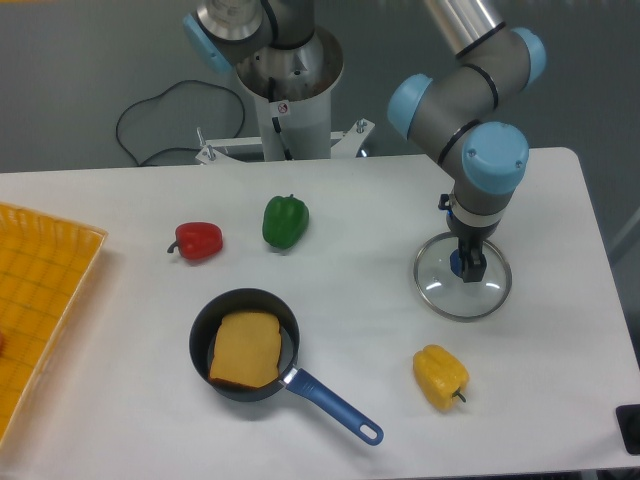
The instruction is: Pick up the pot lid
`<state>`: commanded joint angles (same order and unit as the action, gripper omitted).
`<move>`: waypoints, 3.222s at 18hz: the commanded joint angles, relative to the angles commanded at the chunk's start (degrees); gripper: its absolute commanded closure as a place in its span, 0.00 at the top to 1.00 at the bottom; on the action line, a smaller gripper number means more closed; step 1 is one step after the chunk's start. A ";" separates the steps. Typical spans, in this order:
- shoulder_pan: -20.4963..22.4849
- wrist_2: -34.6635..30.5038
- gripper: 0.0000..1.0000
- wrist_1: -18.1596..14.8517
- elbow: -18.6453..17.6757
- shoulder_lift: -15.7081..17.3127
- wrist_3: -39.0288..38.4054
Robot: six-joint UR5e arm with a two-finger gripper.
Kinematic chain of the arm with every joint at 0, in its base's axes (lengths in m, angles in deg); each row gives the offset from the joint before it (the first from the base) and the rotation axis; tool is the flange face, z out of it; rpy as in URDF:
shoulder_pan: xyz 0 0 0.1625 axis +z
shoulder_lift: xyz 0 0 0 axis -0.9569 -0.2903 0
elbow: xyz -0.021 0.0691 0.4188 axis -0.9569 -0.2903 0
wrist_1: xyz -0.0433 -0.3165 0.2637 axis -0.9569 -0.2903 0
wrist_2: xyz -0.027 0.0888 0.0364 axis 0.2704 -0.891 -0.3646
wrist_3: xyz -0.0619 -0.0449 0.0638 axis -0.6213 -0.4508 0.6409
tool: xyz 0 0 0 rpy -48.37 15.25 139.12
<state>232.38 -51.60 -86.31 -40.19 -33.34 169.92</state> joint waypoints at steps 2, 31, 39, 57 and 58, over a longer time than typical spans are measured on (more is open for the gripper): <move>0.09 0.61 1.00 0.00 -0.09 -0.26 -0.09; 0.79 3.43 1.00 3.43 -0.18 -3.16 -3.96; 0.71 3.08 1.00 3.52 -0.18 -3.25 -3.87; 0.62 2.81 0.99 3.60 -0.70 -3.43 -4.04; 0.62 2.81 0.99 3.60 -0.70 -3.43 -4.04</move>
<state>232.99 -48.79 -82.71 -40.90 -36.77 165.88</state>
